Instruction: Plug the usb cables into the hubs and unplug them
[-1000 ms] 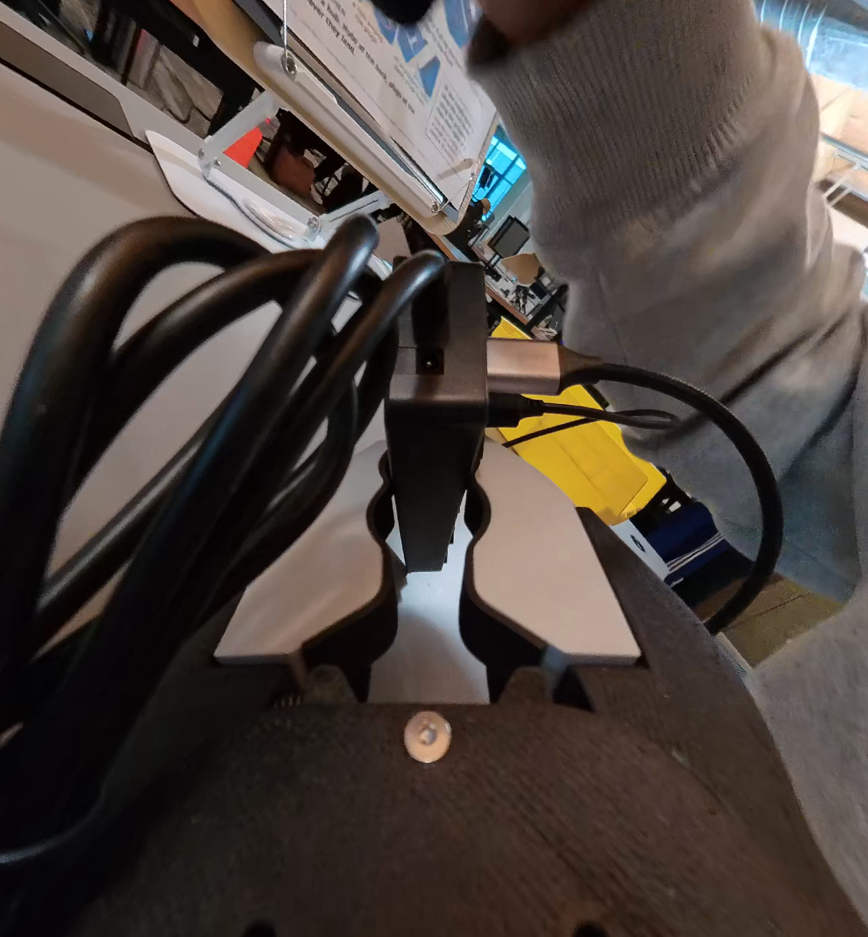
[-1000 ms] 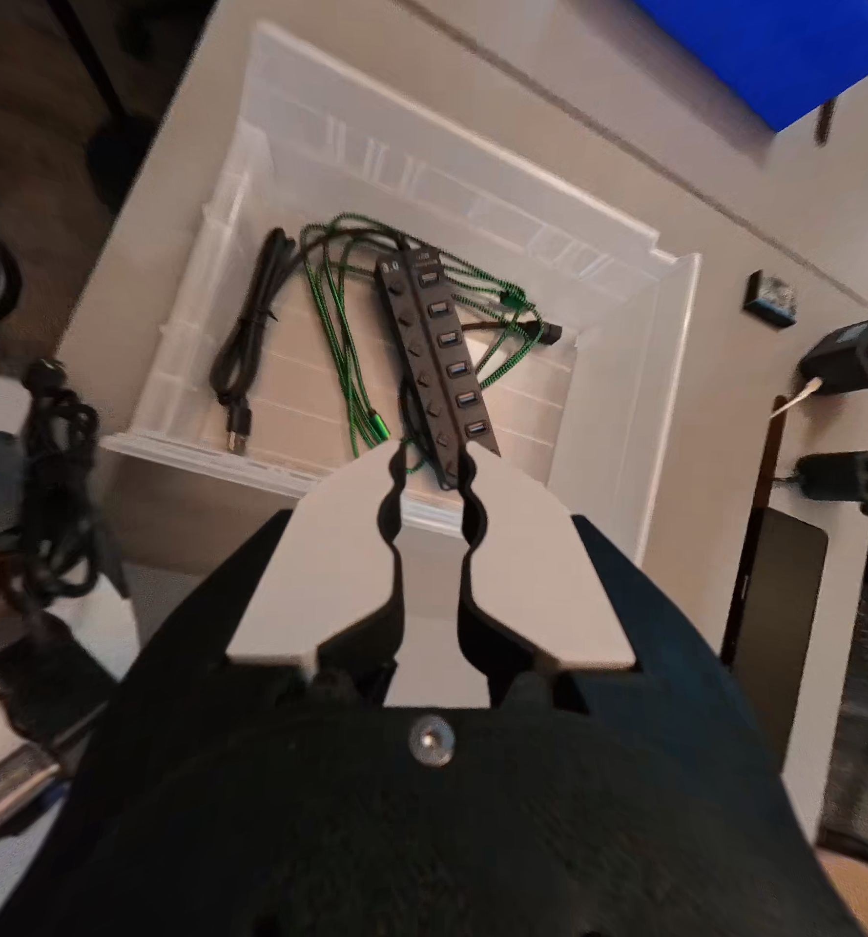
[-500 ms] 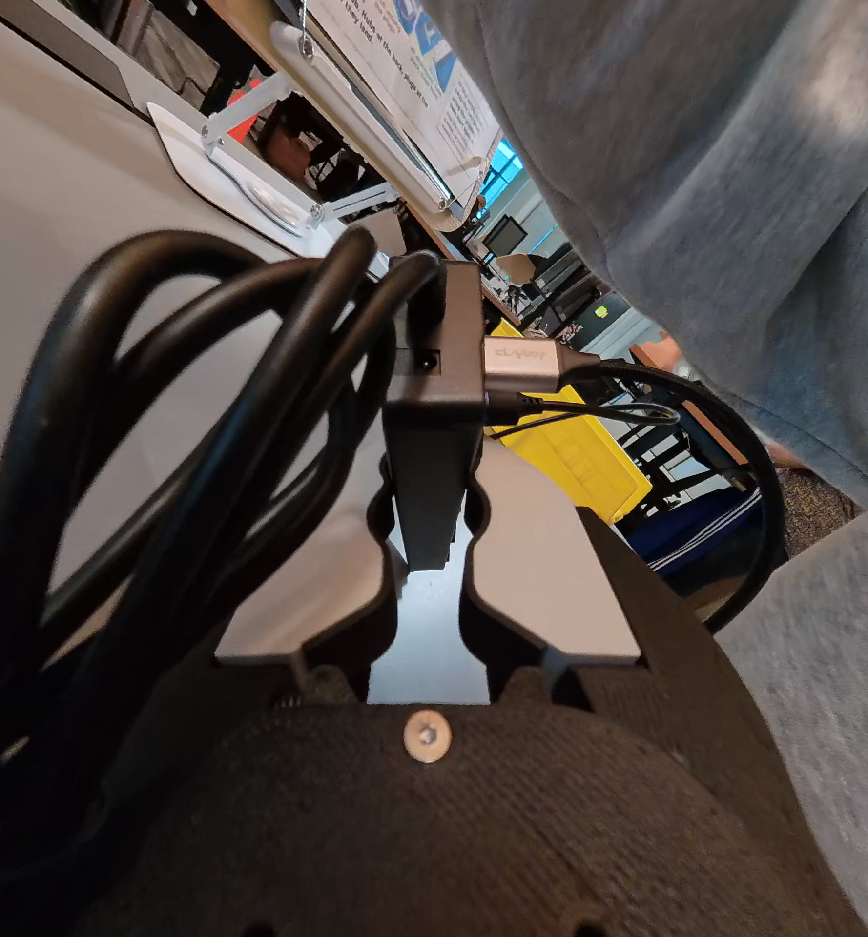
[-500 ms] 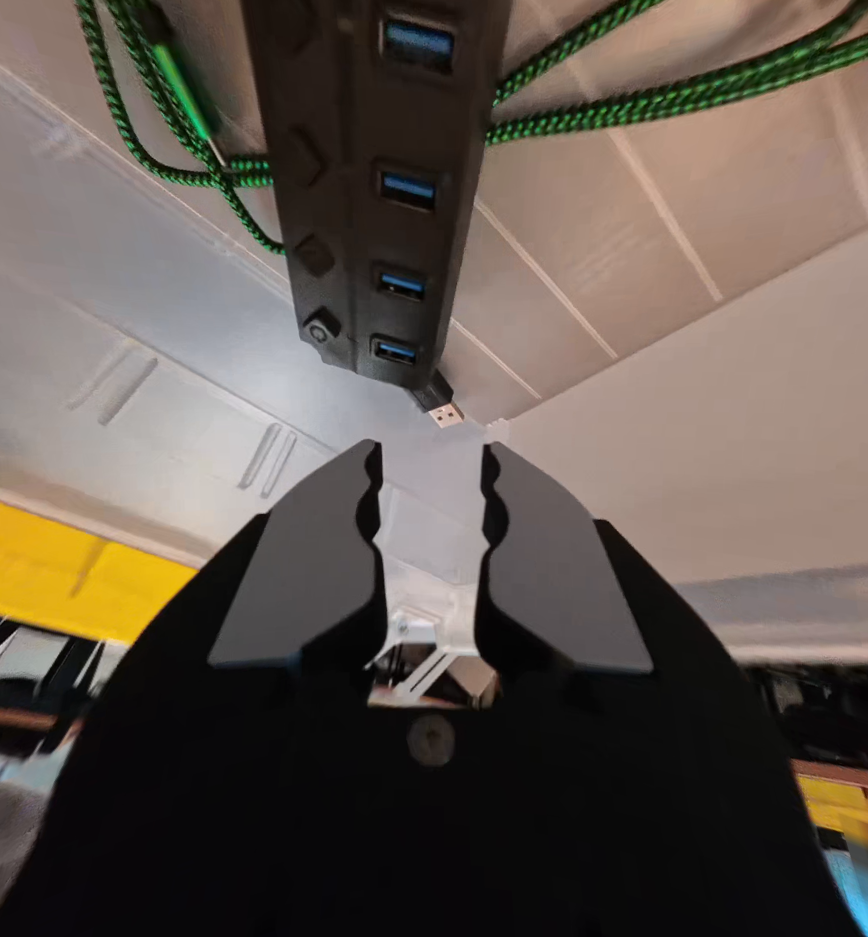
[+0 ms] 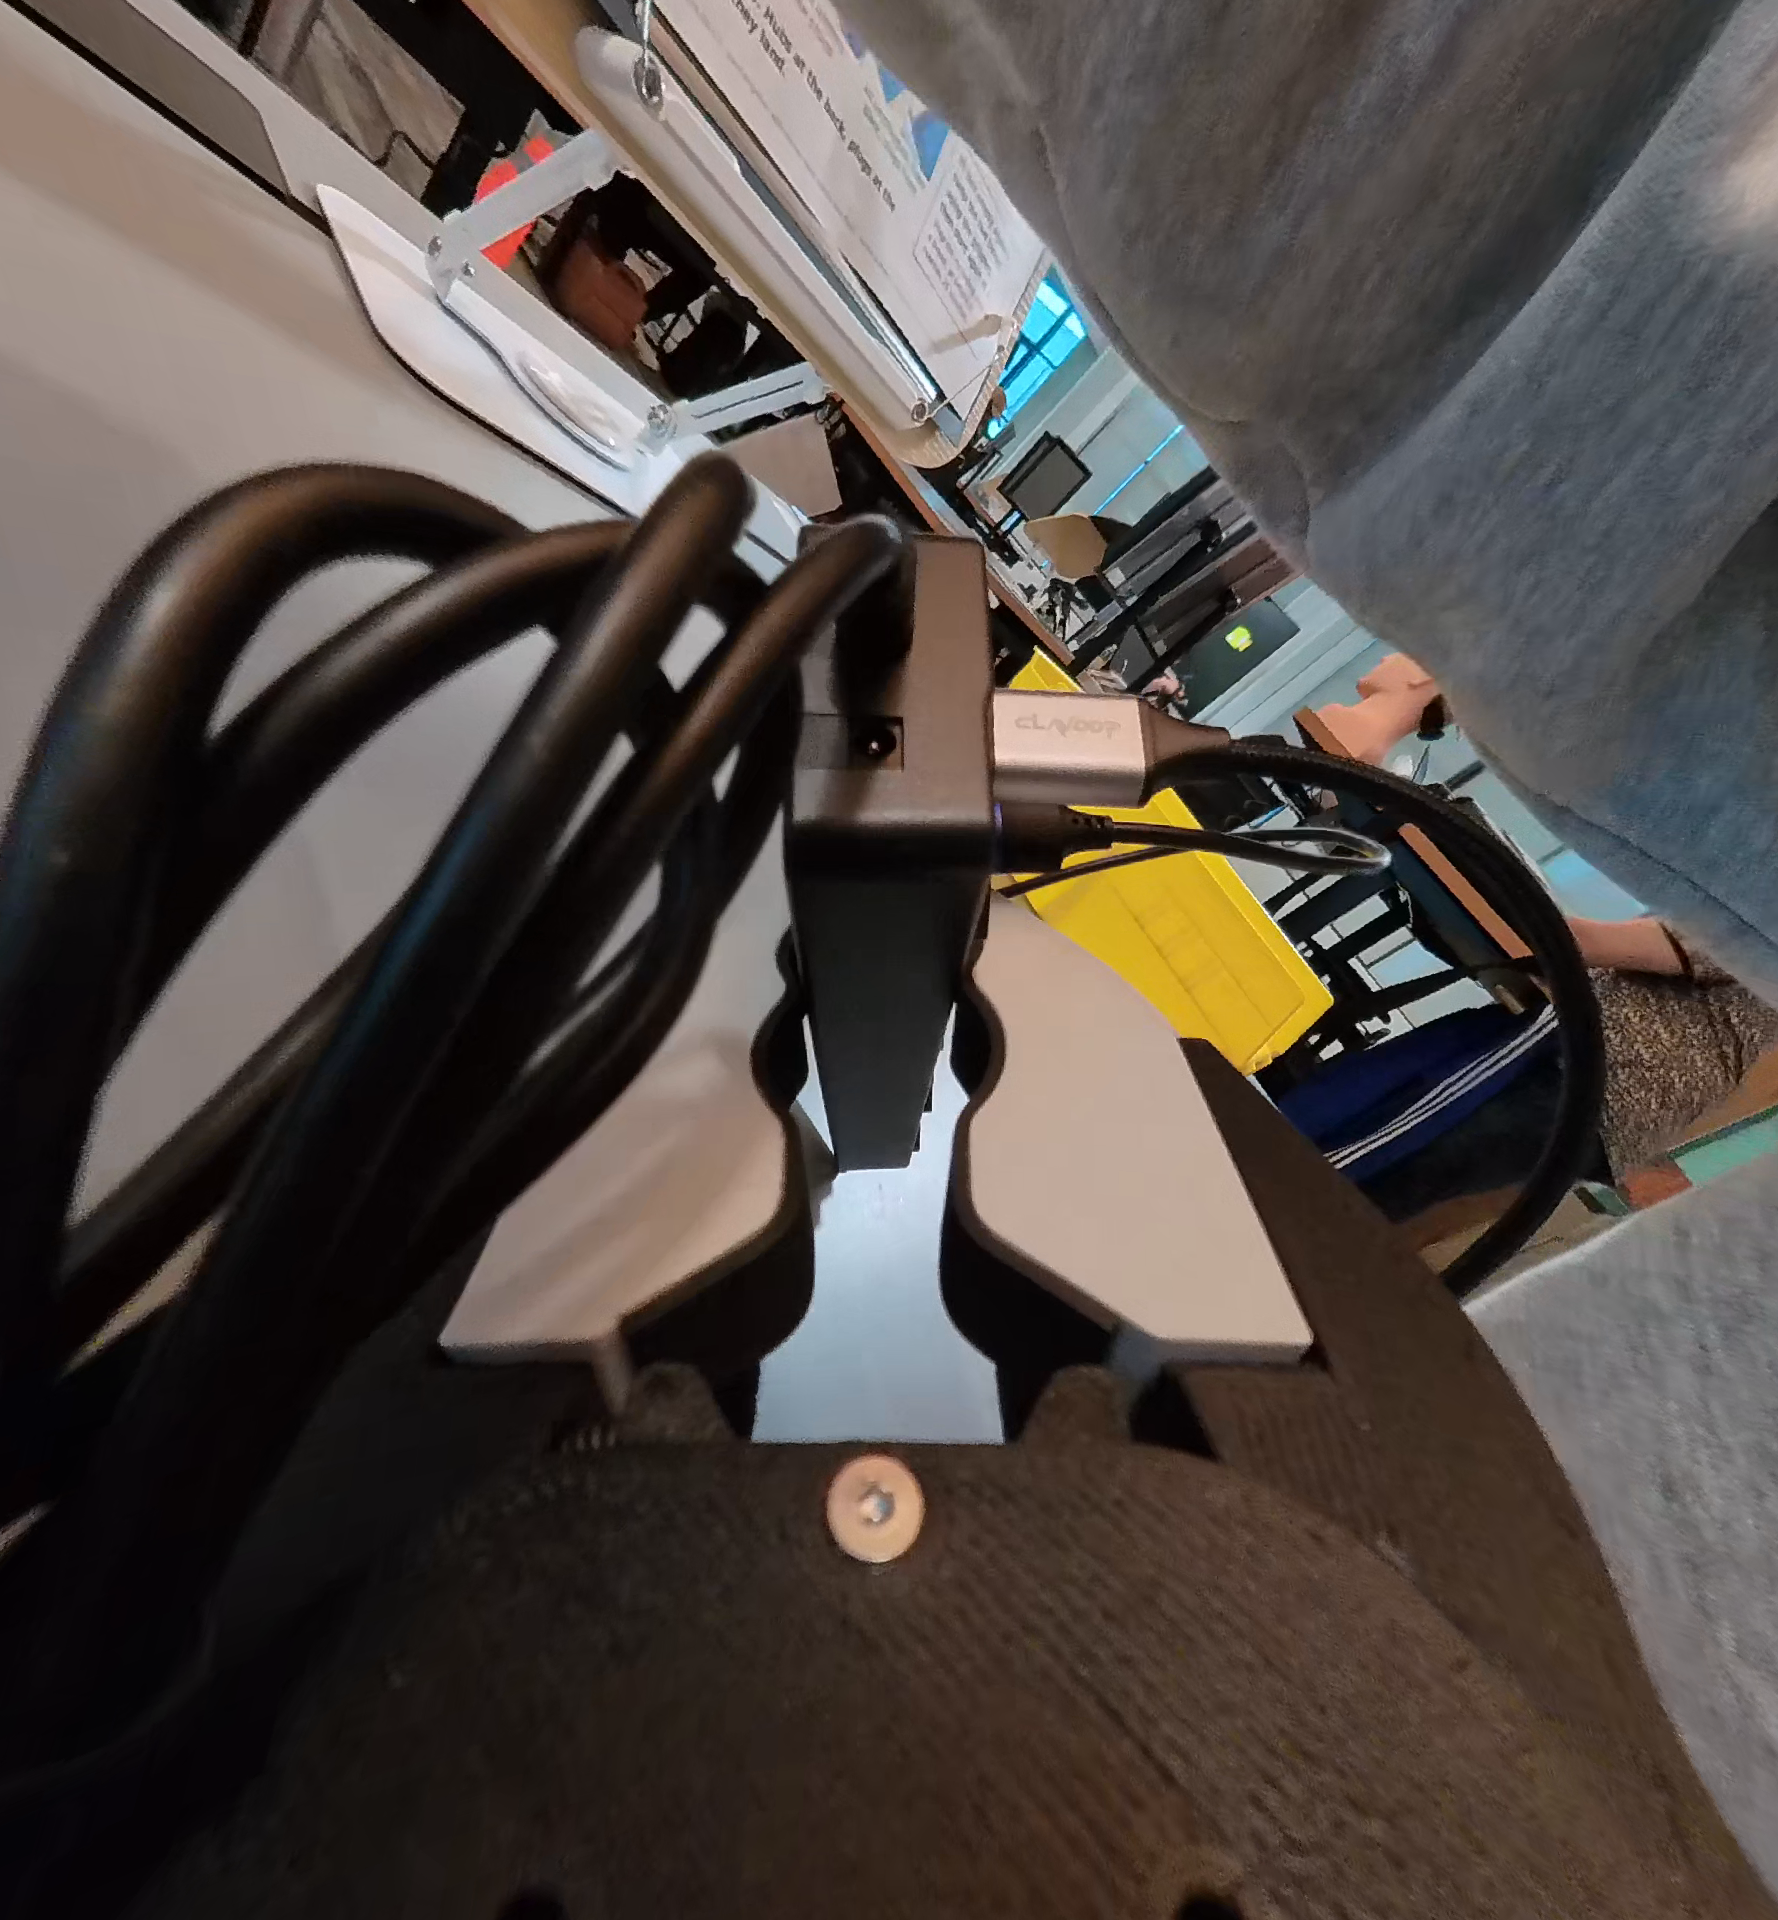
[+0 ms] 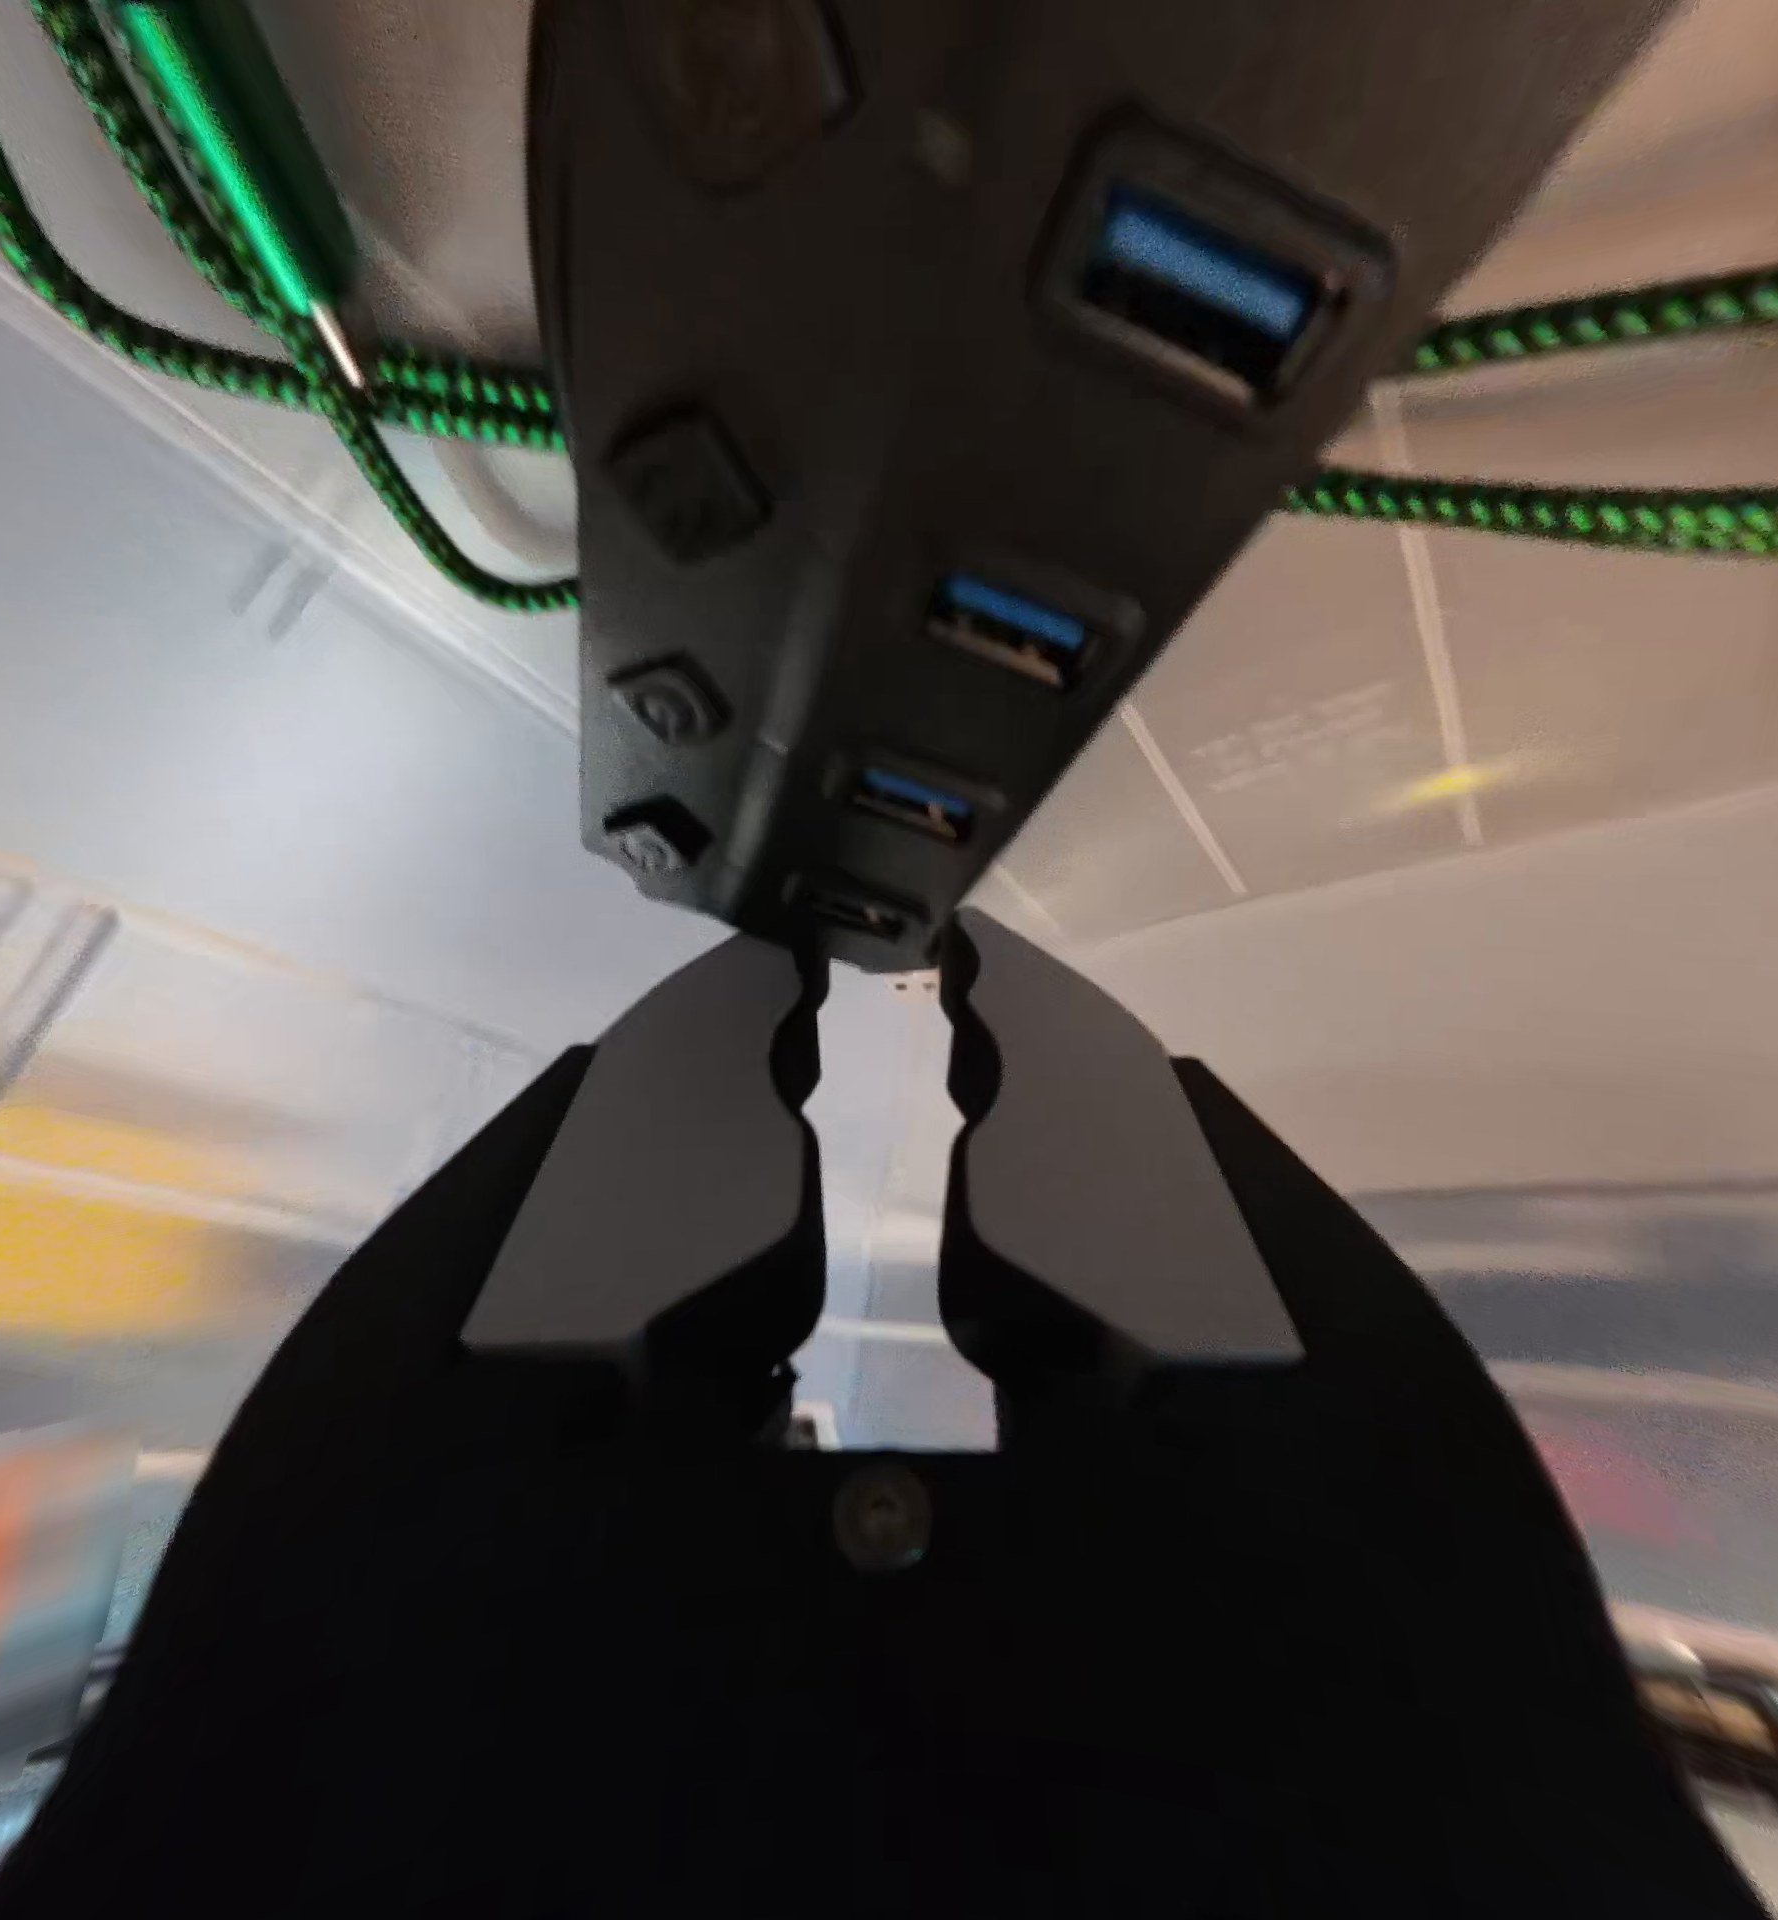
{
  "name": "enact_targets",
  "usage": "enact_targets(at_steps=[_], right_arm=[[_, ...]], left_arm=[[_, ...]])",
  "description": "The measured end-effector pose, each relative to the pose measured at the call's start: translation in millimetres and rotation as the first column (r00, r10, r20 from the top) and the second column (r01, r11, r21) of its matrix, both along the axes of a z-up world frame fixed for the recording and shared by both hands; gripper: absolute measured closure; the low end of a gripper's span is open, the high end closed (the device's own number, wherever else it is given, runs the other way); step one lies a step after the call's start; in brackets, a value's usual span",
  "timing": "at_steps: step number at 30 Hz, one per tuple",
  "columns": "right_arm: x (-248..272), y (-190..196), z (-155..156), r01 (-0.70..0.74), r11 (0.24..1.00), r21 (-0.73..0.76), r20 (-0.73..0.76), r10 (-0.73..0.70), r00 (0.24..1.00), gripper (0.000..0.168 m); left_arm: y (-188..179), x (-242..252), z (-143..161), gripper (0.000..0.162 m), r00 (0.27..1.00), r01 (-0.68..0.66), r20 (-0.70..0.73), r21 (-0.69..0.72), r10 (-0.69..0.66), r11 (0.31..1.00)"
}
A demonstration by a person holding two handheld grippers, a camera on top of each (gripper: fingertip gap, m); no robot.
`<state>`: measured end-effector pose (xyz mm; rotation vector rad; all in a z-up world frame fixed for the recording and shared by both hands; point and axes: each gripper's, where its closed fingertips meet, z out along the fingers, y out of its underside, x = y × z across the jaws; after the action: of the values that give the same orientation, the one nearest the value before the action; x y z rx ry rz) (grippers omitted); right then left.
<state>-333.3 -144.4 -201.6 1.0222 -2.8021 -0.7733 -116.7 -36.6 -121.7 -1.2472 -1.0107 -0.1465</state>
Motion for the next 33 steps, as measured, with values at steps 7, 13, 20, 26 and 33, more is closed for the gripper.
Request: enact_targets(at_steps=[7,13,20,26,33], right_arm=[[-34,-8,82,-0.080,0.992,-0.094,-0.279,0.051,0.959,0.149],[-14,12,144,-0.063,0.987,-0.146,-0.333,0.011,0.943,0.150],[-15,21,212,-0.199,0.960,-0.198,-0.564,0.055,0.824,0.150],[-17,19,274,-0.358,0.924,-0.131,-0.769,0.133,0.625,0.150],[9,21,303,-0.369,0.888,-0.275,-0.759,0.034,0.650,0.150]], left_arm=[[2,1,0,0.137,1.000,0.004,-0.009,-0.008,-0.004,1.000],[4,3,0,0.136,1.000,0.013,-0.012,-0.009,-0.013,1.000],[11,9,1,0.136,0.999,0.039,-0.022,-0.017,-0.039,0.999],[13,10,1,0.136,0.998,0.044,-0.032,-0.025,-0.045,0.999],[15,12,2,0.136,0.998,0.050,-0.042,-0.031,-0.051,0.998]])
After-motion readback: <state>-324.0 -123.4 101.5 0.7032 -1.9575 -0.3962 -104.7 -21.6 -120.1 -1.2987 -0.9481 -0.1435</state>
